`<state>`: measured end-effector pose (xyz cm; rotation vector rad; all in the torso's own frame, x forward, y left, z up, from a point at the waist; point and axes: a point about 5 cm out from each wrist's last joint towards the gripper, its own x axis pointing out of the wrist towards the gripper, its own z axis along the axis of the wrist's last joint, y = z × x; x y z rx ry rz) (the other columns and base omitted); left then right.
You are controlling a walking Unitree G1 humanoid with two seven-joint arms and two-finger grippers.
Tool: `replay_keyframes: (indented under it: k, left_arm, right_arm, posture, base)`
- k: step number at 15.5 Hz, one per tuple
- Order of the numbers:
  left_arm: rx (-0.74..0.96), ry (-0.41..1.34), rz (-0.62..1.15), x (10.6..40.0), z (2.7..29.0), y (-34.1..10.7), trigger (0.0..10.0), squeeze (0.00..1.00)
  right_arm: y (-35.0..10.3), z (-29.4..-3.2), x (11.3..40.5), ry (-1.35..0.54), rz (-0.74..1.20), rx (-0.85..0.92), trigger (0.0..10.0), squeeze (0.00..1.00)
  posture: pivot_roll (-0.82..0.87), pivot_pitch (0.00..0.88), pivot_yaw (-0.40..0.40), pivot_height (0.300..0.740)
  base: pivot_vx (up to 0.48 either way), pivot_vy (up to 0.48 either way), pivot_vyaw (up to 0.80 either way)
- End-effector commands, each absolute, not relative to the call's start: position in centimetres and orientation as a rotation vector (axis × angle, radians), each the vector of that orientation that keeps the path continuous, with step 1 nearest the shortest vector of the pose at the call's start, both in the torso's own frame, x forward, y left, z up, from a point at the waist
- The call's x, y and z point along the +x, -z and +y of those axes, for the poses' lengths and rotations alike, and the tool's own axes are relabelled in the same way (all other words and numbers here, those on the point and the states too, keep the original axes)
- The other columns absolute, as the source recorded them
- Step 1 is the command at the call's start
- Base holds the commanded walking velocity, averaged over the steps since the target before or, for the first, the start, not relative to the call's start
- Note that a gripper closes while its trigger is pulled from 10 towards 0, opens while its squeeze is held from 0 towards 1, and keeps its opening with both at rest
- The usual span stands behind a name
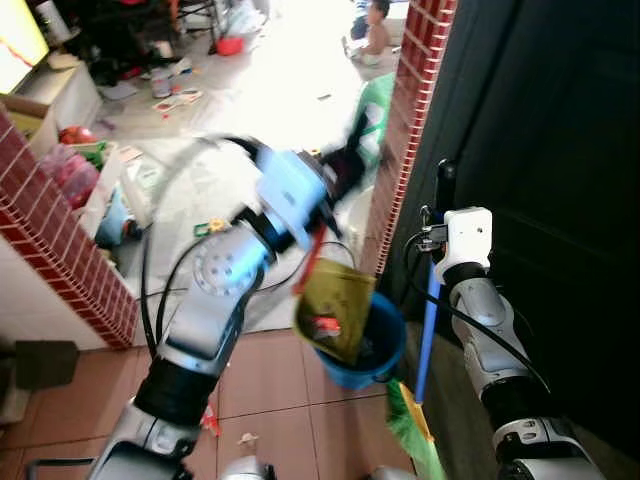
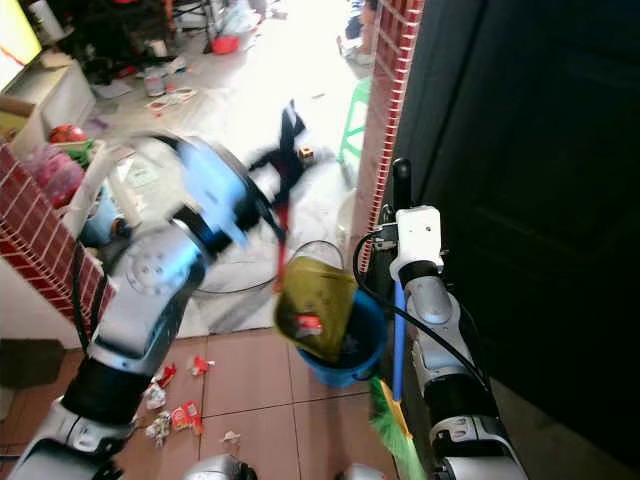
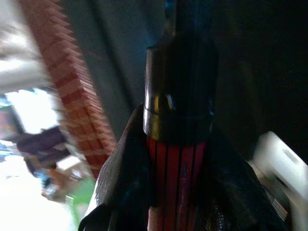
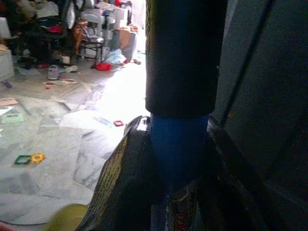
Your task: Sweep floor
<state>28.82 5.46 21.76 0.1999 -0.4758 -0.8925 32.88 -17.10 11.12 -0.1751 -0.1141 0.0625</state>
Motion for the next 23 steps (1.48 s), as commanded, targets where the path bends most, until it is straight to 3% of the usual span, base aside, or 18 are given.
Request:
replay_keyframes:
  k: [1, 7, 9, 10, 11, 12, 14, 17, 23]
  left_arm:
    - [0.275, 0.999, -0.408, 28.2, 5.1, -20.8, 10.0, 0.0]
    - [0.388, 1.143, -0.369, 27.0, 4.3, -20.0, 10.0, 0.0]
    - [0.57, 1.209, -0.343, 26.5, 4.4, -19.6, 10.0, 0.0]
    - [0.664, 1.197, -0.365, 26.7, 4.4, -20.0, 10.0, 0.0]
    - [0.571, 1.021, -0.5, 28.0, 4.7, -22.4, 10.0, 0.0]
    - [0.532, 1.004, -0.503, 28.2, 4.8, -22.7, 10.0, 0.0]
    - [0.747, 1.206, -0.331, 27.1, 5.1, -19.3, 10.0, 0.0]
    - [0.592, 1.151, -0.374, 26.9, 4.3, -20.2, 10.0, 0.0]
    - [0.504, 1.12, -0.452, 26.9, 4.1, -22.7, 10.0, 0.0]
  right_arm:
    - [-12.4, -16.8, 33.4, -0.067, -0.166, -0.185, 10.0, 0.0]
    - [-12.3, -16.8, 33.4, -0.065, -0.165, -0.185, 10.0, 0.0]
    - [-12.2, -16.8, 33.4, -0.064, -0.165, -0.188, 10.0, 0.0]
    - [-12.2, -16.8, 33.3, -0.065, -0.166, -0.189, 10.0, 0.0]
    - [-12.2, -16.8, 33.3, -0.065, -0.166, -0.188, 10.0, 0.0]
    - [-12.2, -16.8, 33.3, -0.065, -0.166, -0.188, 10.0, 0.0]
    - [-12.1, -16.6, 33.4, -0.068, -0.164, -0.188, 10.0, 0.0]
    - [-12.3, -16.9, 33.5, -0.062, -0.167, -0.193, 10.0, 0.0]
    - [-12.3, -16.7, 33.6, -0.066, -0.167, -0.194, 10.0, 0.0]
  posture:
    - [-0.1, 0.0, 0.024, 0.74]
    - [-0.1, 0.0, 0.028, 0.74]
    - [-0.1, 0.0, 0.028, 0.74]
    - [-0.1, 0.0, 0.028, 0.74]
    - [-0.1, 0.0, 0.028, 0.74]
    - [-0.1, 0.0, 0.028, 0.74]
    - [-0.1, 0.0, 0.024, 0.74]
    - [-0.1, 0.0, 0.027, 0.74]
    - [-0.1, 0.0, 0.026, 0.74]
  base:
    - [0.0, 0.0, 0.0]
    - [0.0, 0.0, 0.0]
    - [0.0, 0.0, 0.0]
    - [0.0, 0.0, 0.0]
    - [0.0, 0.0, 0.0]
    - [0.0, 0.0, 0.0]
    - [0.0, 0.0, 0.0]
    - [0.0, 0.0, 0.0]
    - [0.0, 0.0, 0.0]
